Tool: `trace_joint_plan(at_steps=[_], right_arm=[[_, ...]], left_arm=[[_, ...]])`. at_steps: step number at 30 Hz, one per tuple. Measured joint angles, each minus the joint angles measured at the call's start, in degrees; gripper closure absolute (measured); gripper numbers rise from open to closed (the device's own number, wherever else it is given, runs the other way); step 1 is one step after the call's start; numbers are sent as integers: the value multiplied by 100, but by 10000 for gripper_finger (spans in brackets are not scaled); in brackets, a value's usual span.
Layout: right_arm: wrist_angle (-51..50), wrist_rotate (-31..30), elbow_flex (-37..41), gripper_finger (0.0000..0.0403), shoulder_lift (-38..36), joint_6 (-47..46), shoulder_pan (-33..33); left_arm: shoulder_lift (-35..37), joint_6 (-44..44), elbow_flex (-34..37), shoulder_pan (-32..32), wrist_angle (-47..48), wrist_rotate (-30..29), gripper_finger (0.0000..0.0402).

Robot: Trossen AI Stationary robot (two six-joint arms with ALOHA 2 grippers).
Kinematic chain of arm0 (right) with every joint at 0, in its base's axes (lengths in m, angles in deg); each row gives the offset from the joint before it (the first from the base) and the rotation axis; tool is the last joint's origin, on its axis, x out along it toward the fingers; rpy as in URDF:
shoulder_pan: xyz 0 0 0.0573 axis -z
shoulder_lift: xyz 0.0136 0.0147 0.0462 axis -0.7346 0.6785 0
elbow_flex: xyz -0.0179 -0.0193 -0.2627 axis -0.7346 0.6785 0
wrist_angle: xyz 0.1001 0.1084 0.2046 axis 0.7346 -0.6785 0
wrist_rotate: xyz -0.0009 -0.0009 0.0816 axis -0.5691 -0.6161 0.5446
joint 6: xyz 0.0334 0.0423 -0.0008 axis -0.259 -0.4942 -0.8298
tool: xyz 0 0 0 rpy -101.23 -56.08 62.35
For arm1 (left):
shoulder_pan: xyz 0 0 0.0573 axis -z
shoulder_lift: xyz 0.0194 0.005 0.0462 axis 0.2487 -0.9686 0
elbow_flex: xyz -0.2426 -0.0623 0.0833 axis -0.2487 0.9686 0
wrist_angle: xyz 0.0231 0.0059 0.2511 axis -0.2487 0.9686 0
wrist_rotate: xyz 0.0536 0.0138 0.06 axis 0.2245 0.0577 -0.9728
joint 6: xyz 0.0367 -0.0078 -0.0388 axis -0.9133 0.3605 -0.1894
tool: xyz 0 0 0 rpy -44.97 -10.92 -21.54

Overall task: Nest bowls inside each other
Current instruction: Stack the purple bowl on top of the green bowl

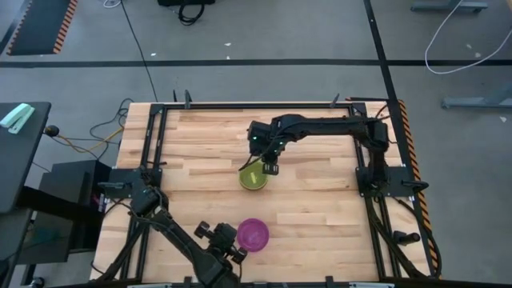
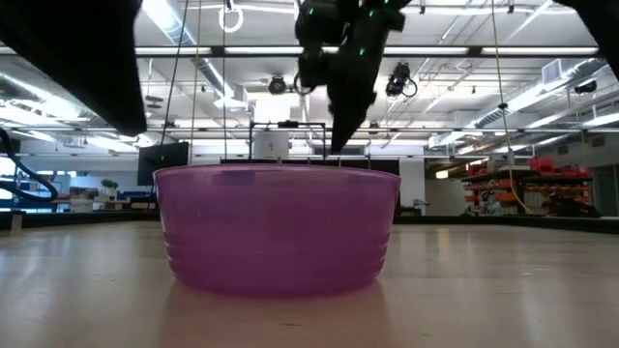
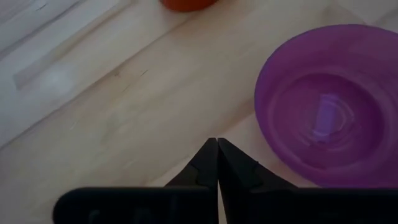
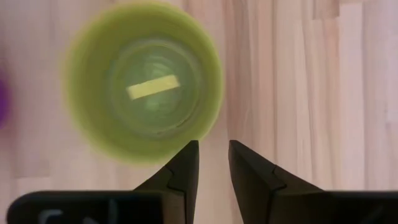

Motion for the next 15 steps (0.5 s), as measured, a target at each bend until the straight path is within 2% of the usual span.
trace_joint_plan(at_steps=[8, 15], right_arm=[[-483, -386, 0, 309, -1081, -400, -636], [-925, -1062, 0, 309, -1932, -993, -1501]], left_arm=[[0, -709, -2, -239, -350, -135, 375], [0, -1019, -2, -314, -517, -242, 389]])
